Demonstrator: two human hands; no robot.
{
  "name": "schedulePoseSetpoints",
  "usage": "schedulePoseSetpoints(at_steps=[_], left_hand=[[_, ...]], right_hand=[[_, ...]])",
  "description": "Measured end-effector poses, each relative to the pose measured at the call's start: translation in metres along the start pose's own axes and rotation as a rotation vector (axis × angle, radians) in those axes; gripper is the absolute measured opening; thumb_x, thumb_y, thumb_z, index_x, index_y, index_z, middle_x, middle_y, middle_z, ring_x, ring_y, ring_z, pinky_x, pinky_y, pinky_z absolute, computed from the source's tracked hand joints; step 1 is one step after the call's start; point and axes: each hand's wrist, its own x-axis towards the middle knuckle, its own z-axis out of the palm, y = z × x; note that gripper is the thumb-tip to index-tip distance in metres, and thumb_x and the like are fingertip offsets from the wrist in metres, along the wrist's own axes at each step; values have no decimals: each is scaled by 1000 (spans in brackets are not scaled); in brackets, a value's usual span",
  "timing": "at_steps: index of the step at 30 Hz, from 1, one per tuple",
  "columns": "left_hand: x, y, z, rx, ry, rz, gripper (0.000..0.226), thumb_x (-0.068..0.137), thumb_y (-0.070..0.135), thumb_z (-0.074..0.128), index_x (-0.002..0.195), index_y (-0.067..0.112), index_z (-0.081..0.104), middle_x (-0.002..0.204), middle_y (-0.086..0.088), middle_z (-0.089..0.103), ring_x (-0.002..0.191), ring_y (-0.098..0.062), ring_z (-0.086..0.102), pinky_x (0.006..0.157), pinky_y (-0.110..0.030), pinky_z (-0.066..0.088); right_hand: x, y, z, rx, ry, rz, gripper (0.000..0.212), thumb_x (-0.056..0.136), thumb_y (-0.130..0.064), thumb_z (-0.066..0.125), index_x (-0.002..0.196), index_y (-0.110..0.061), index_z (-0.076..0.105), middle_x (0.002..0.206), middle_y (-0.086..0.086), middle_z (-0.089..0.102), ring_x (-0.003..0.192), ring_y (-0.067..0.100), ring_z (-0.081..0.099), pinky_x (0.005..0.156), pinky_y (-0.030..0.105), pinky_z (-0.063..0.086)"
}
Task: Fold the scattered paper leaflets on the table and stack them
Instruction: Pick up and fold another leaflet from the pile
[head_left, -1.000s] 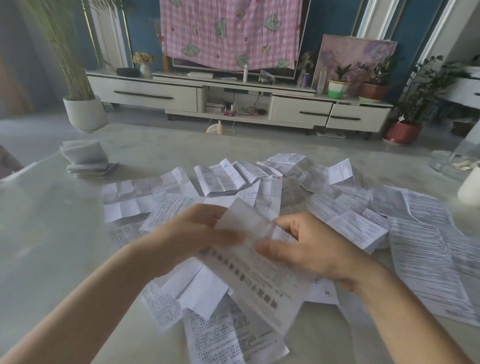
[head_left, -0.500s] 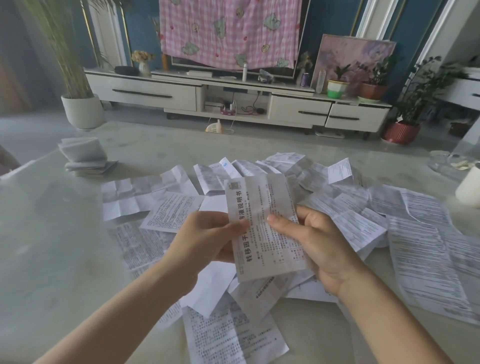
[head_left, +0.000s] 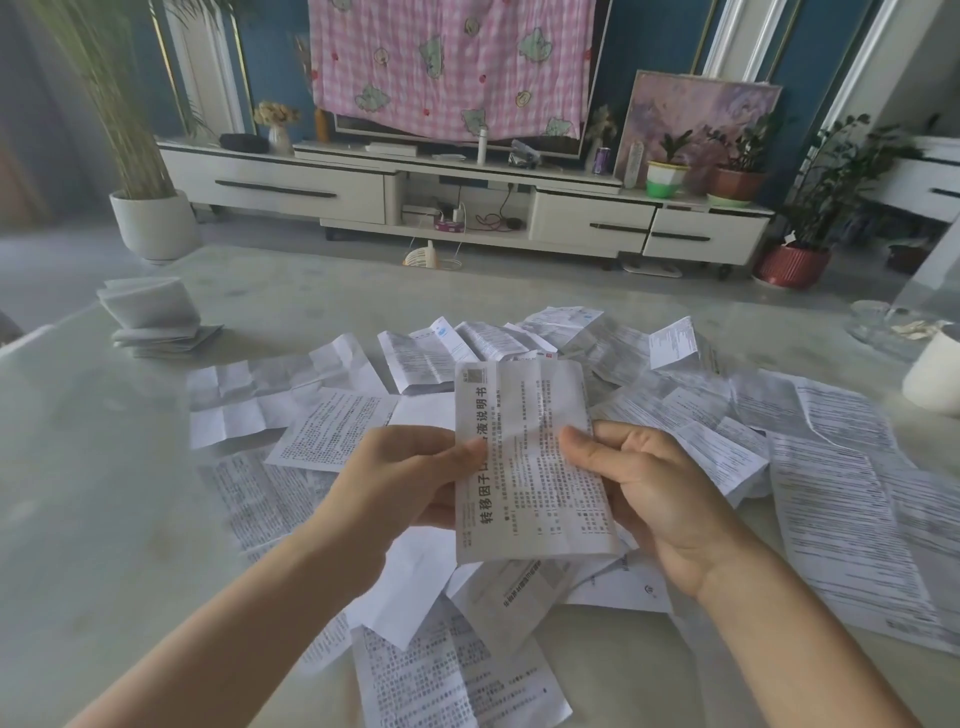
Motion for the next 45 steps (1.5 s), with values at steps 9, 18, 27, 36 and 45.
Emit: schedulePoseSetpoints(at_steps=[9, 18, 27, 36, 45], left_hand=[[2, 5, -12, 96, -65, 17, 24, 91, -5, 48, 91, 7, 69, 88, -12, 74, 82, -25, 71, 75, -35, 59], [2, -2, -8, -162, -30, -8, 22, 93, 0, 41, 94, 2, 64, 84, -20, 71, 67, -28, 69, 61, -34, 59], [-1, -16, 1, -133, -172, -70, 25, 75, 16, 61, 94, 1, 67, 85, -12, 73, 72, -22, 70, 55, -30, 57], [1, -16, -7, 94, -47, 132, 14, 88, 9, 56, 93, 5, 68, 89, -15, 73, 78, -39, 68, 72, -46, 58], [-1, -11, -13, 204, -350, 19, 17, 84, 17, 65, 95, 5, 70, 91, -11, 73, 84, -24, 71, 71, -30, 57]], right_hand=[[0, -2, -6, 86, -138, 65, 25, 92, 5, 45, 100, -5, 67, 94, 13, 72, 76, 18, 69, 69, 26, 57], [-2, 2, 1, 5, -57, -117, 41, 84, 11, 51, 59, -13, 73, 69, 2, 71, 65, 9, 64, 56, 16, 50], [1, 10, 9, -244, 12, -348, 51, 81, 22, 41, 61, -12, 73, 81, -12, 73, 81, 2, 65, 66, 12, 48], [-1, 11, 0, -246, -207, -34, 48, 76, -31, 69, 115, -4, 59, 104, 14, 70, 84, 25, 70, 69, 35, 59], [-5, 3, -8, -356, -265, -5, 27, 76, 1, 71, 102, 4, 63, 86, 16, 72, 50, 18, 63, 42, 19, 47]])
